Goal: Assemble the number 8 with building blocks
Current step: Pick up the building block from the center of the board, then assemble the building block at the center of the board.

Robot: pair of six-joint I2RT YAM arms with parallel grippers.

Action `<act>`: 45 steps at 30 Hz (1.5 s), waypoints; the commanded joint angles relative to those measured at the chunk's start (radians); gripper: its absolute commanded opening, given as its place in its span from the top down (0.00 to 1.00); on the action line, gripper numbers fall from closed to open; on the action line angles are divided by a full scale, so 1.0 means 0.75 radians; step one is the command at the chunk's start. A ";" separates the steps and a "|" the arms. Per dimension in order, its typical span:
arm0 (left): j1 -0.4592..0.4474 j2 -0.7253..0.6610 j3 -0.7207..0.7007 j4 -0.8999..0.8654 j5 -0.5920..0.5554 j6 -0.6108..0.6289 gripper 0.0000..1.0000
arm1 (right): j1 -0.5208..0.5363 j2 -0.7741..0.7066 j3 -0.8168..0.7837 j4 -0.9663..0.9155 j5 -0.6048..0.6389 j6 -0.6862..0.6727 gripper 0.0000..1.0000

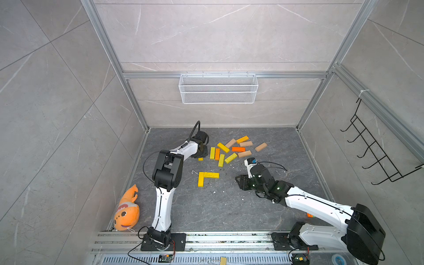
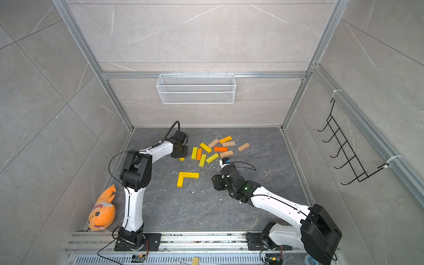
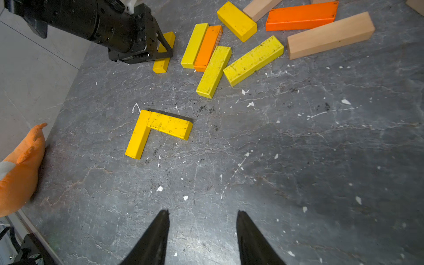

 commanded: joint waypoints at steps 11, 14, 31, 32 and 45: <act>-0.219 -0.504 -0.248 -0.175 -0.060 -0.112 0.72 | 0.013 -0.356 -0.062 -0.228 -0.152 -0.102 0.37; -0.304 -0.592 -0.311 -0.203 -0.070 -0.186 0.72 | 0.012 -0.436 -0.045 -0.315 -0.178 -0.121 0.25; -0.761 -0.536 -0.391 -0.276 -0.175 -0.613 0.71 | 0.016 -0.812 -0.056 -0.670 -0.101 -0.095 0.01; -0.766 -0.522 -0.388 -0.275 -0.183 -0.625 0.71 | 0.016 -0.817 -0.056 -0.678 -0.098 -0.094 0.01; -0.774 -0.371 -0.394 -0.194 -0.196 -0.648 0.71 | 0.016 -0.821 -0.071 -0.689 -0.087 -0.075 0.01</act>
